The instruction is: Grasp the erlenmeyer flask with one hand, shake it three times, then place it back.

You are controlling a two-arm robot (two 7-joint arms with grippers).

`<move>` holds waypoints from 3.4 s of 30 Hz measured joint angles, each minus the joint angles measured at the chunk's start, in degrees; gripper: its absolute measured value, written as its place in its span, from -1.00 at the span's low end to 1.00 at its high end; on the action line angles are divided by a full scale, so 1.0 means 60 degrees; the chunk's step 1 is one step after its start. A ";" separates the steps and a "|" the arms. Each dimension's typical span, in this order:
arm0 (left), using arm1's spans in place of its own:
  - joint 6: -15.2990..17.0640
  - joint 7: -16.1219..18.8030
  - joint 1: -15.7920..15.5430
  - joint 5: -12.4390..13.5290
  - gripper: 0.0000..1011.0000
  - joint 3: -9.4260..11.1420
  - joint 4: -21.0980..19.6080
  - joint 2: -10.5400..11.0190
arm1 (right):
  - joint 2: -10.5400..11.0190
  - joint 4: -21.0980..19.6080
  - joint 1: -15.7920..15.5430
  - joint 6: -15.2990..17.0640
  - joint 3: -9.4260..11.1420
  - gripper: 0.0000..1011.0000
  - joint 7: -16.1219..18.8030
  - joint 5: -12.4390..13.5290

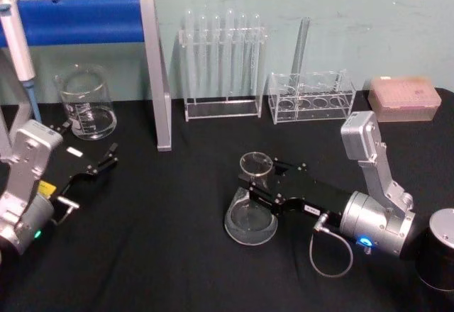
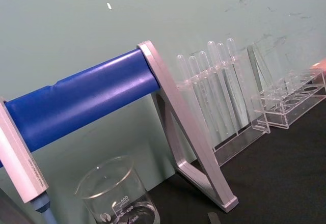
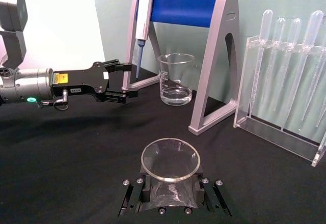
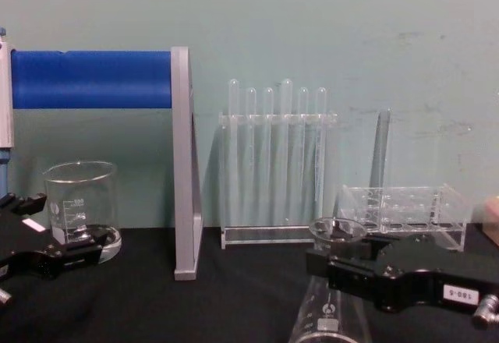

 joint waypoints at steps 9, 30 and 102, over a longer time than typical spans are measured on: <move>0.0000 0.0000 0.0000 0.0000 0.98 0.0001 0.0000 -0.0001 | 0.0006 0.0039 0.0009 0.0058 0.0008 -0.11 -0.0009 0.0091; 0.0000 0.0000 0.0001 0.0000 0.98 0.0000 0.0001 0.0000 | 0.0003 0.0019 -0.0008 0.0062 0.0018 -0.11 -0.0011 0.0064; 0.0000 0.0000 0.0001 0.0000 0.98 0.0000 0.0000 0.0000 | 0.0778 -0.0711 -0.0683 -0.0033 0.0333 0.98 -0.0031 0.0085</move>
